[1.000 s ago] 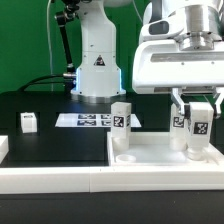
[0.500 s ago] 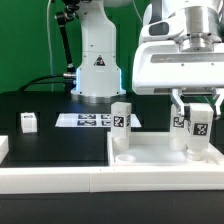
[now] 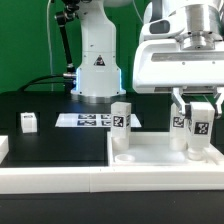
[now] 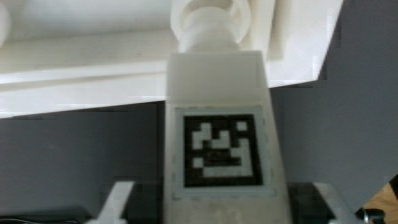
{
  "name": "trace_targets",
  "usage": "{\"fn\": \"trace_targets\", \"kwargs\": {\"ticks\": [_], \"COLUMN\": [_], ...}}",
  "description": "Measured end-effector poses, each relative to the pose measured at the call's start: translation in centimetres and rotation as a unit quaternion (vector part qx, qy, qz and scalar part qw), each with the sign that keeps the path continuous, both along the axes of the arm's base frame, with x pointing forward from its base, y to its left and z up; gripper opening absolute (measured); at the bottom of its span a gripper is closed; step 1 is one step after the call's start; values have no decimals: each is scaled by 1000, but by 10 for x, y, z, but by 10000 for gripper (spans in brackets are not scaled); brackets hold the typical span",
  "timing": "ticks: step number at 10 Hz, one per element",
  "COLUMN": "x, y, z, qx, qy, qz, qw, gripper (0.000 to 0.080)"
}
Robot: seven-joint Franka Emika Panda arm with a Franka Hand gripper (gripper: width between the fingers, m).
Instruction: Assemble square table
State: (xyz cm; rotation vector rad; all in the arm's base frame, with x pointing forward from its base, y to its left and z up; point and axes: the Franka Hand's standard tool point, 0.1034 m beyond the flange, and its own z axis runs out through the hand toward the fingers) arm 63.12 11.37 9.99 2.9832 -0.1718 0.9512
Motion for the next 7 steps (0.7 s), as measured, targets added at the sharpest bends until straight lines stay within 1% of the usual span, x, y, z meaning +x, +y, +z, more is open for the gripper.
{"fn": "trace_targets", "kwargs": {"ticks": [2, 3, 4, 5, 7], "x": [-1, -1, -5, -6, -6], "y": [0, 1, 1, 1, 0], "z": [-3, -3, -10, -13, -13], "qx": [-1, -1, -4, -6, -9], "qy": [-7, -26, -33, -24, -20], "qz": [0, 0, -1, 0, 4], "qw": [1000, 1000, 999, 1000, 1000], "gripper": [290, 290, 290, 290, 290]}}
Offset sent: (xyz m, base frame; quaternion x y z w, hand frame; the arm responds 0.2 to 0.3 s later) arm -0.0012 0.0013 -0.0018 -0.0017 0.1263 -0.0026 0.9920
